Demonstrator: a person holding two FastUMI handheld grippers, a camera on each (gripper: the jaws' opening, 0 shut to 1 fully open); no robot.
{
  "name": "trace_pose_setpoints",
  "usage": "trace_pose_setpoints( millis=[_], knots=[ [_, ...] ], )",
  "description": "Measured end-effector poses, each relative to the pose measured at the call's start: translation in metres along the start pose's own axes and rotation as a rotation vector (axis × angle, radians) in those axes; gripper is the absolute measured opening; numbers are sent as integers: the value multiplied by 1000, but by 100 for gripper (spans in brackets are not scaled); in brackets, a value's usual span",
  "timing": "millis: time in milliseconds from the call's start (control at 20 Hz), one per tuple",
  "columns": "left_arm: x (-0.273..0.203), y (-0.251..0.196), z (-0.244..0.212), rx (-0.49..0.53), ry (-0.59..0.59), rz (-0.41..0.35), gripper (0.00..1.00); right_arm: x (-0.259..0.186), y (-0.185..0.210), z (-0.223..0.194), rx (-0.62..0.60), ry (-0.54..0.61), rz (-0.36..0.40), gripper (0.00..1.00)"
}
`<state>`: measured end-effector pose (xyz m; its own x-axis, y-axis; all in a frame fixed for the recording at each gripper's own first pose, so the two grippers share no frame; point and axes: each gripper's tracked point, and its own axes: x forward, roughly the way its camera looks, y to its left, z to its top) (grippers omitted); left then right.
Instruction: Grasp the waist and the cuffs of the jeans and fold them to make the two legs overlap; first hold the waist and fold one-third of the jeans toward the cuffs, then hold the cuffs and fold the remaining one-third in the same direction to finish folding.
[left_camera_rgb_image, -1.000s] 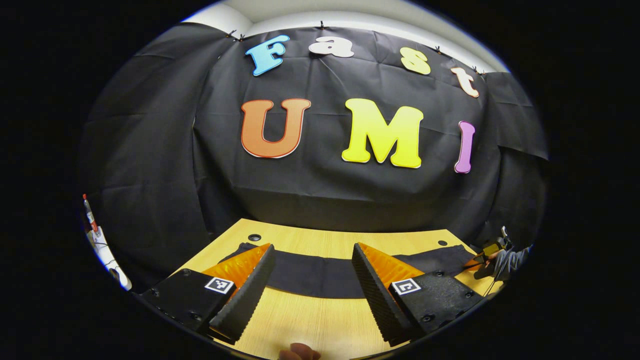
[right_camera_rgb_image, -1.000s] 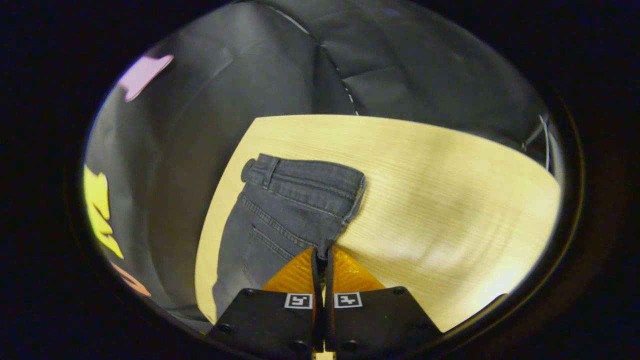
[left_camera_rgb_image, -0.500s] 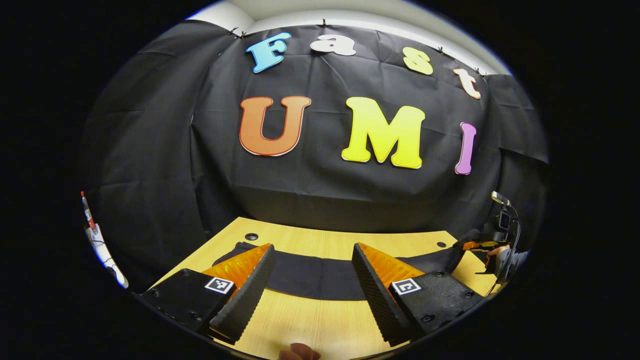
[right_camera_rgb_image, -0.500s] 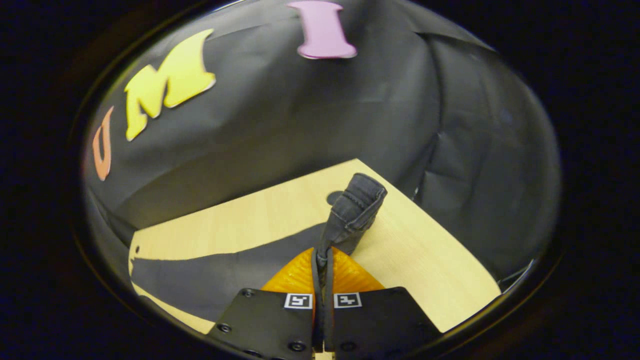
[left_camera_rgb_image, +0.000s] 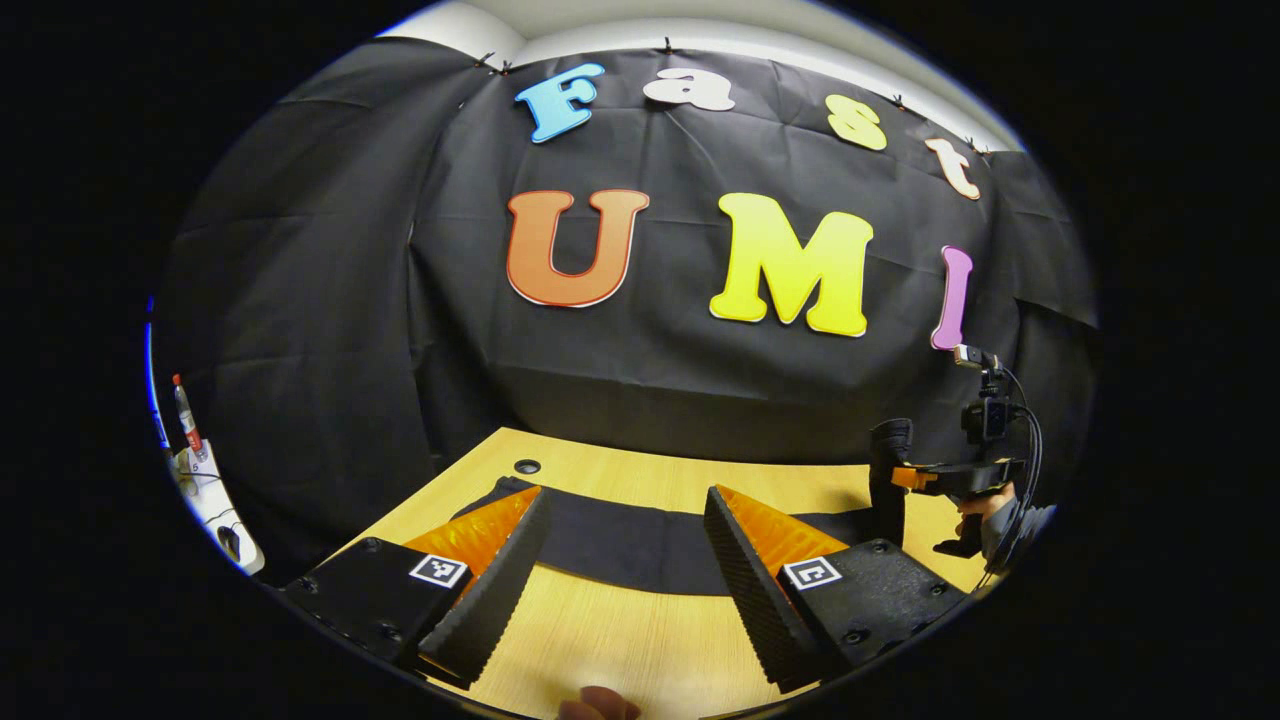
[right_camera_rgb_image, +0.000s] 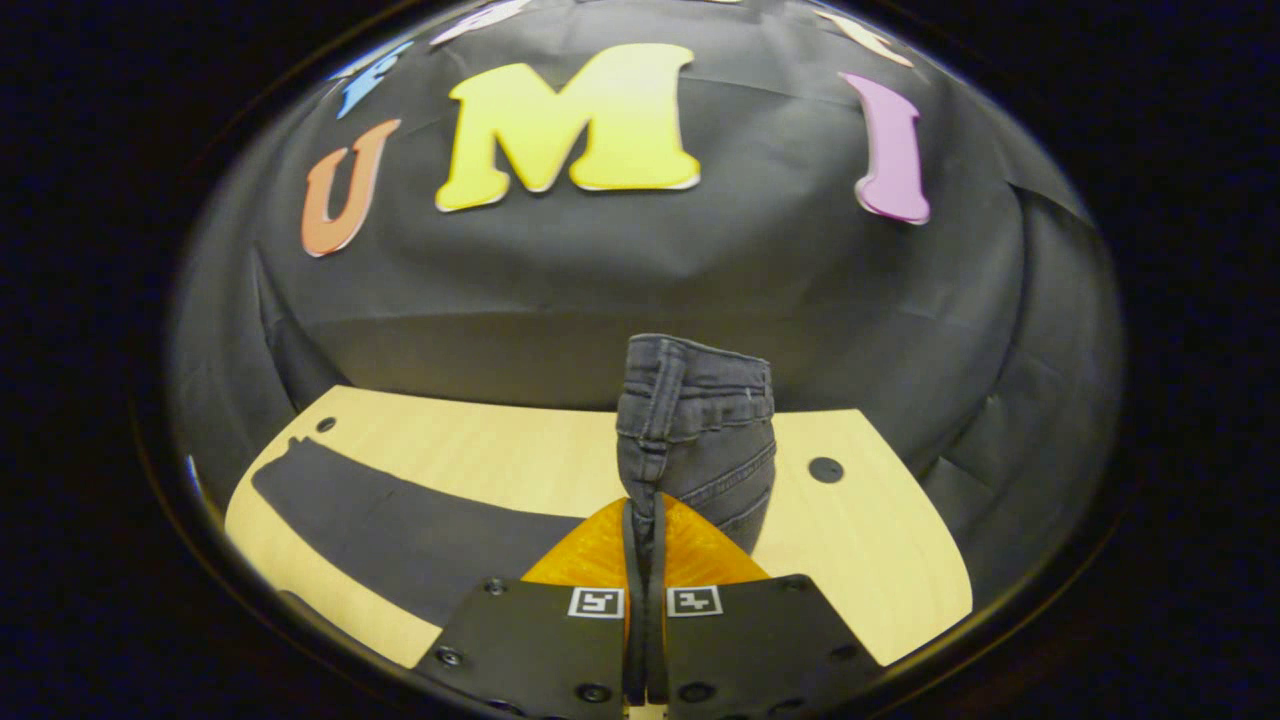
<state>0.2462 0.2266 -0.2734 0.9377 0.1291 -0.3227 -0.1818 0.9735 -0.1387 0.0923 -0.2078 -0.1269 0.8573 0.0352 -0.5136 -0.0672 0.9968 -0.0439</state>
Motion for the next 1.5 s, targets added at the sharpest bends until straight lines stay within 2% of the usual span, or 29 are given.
trace_pose_setpoints(
  millis=[350,550,800,950,1050,1100,1150,1200,1350,1500],
  knots=[
    [-3,24,3,-10,-5,53,99,-21,9,9,-45,18,179,1],
    [-3,33,6,-9,-10,70,99,-35,12,-13,-58,126,262,1],
    [-5,49,7,-11,-14,98,99,-49,10,-35,-136,197,293,1],
    [-4,56,7,-16,-14,106,99,-38,10,-53,-213,219,289,1],
    [-2,58,8,-16,-15,104,99,-37,16,-64,-215,239,292,3],
    [-1,59,8,-17,-18,102,99,-35,17,-69,-213,249,293,8],
    [-1,60,8,-20,-17,102,99,-38,20,-73,-209,253,311,27],
    [0,61,9,-22,-17,103,99,-40,31,-73,-194,254,340,26],
    [0,65,10,-23,-18,100,99,-49,41,-65,-211,202,354,100],
    [6,67,10,-16,-12,87,99,-60,43,-32,-183,109,352,99]
  ],
)
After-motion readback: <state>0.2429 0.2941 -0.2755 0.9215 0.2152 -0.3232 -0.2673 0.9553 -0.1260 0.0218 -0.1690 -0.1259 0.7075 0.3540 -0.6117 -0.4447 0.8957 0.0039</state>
